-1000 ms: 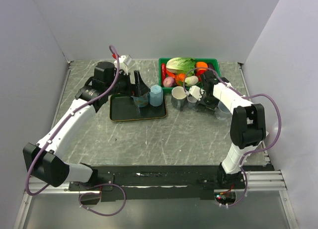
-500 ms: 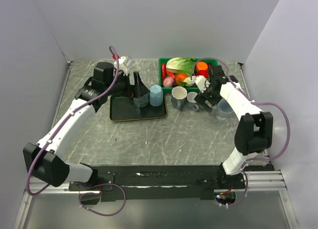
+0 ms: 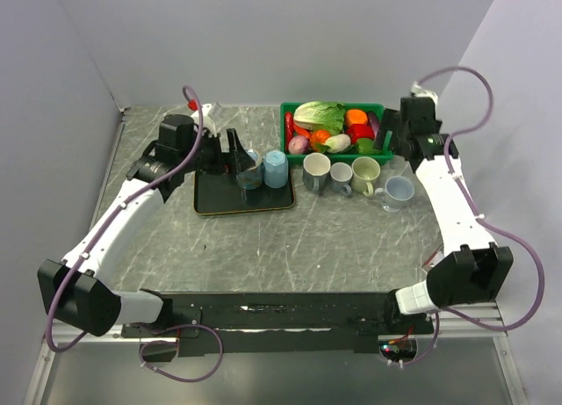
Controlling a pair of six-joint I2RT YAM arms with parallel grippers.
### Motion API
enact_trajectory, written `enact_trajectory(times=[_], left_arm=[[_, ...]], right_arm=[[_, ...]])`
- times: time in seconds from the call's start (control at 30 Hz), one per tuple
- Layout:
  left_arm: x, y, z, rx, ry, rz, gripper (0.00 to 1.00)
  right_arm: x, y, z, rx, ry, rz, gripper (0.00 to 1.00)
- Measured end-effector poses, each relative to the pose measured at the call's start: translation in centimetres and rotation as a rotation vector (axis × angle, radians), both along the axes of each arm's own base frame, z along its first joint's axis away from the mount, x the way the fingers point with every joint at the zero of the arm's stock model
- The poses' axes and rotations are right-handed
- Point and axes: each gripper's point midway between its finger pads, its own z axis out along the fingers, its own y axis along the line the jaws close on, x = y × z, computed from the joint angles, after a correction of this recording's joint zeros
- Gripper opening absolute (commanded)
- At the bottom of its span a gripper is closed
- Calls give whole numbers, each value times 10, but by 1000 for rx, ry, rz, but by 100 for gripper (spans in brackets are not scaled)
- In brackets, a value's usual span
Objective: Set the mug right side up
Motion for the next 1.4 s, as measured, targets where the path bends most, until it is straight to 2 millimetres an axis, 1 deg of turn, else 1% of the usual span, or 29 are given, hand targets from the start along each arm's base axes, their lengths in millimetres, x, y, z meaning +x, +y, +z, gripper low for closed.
enact_trajectory(times=[0.03,0.07,0.1,0.13,0.23,0.3,0.33,0.4,0.53,0.8,0.9,0.97,1.1,1.17,1.3,1.4], left_arm=[[1,2,-1,2,1,10,96],[3,4,0,4,-1,22,96],[5,7,0,5,-1,37,96],[6,9,0,5,0,50,96],[10,14,0,4,2,81,96],[12,18,0,5,5,99,96],[13,19,0,4,7,109,96],[15,22,-2,5,13,129,96],[18,28,-2,4,15,156,96],[23,37,-3,10,17,192,96],[24,40,-3,11,18,198,96],[25,41,-4,11,21,202,96],[29,43,-10,15,40,211,96],[30,43,-13,18,48,214,96],[30,45,-15,19,55,219,96],[30,45,-15,19,56,220,96]], right_arm=[[-4,-4,-3,33,-5,-59,100],[-12,-8,-12,91,-9,-136,98],[-20,-11,-20,129,-2,-185,94],[-30,-15,-32,171,11,-245,85],[-57,-26,-63,277,69,-413,74],[-64,-32,-75,323,102,-501,73],[-67,-36,-81,342,119,-548,69],[-72,-38,-94,364,163,-619,68],[-77,-36,-116,399,216,-693,65],[-98,-44,-155,440,294,-858,64],[-102,-44,-161,457,306,-881,63],[-98,-46,-164,462,301,-889,62],[-88,-48,-177,467,305,-902,58],[-85,-50,-183,467,311,-908,57],[-78,-52,-183,479,291,-904,54],[-73,-58,-186,484,281,-900,51]])
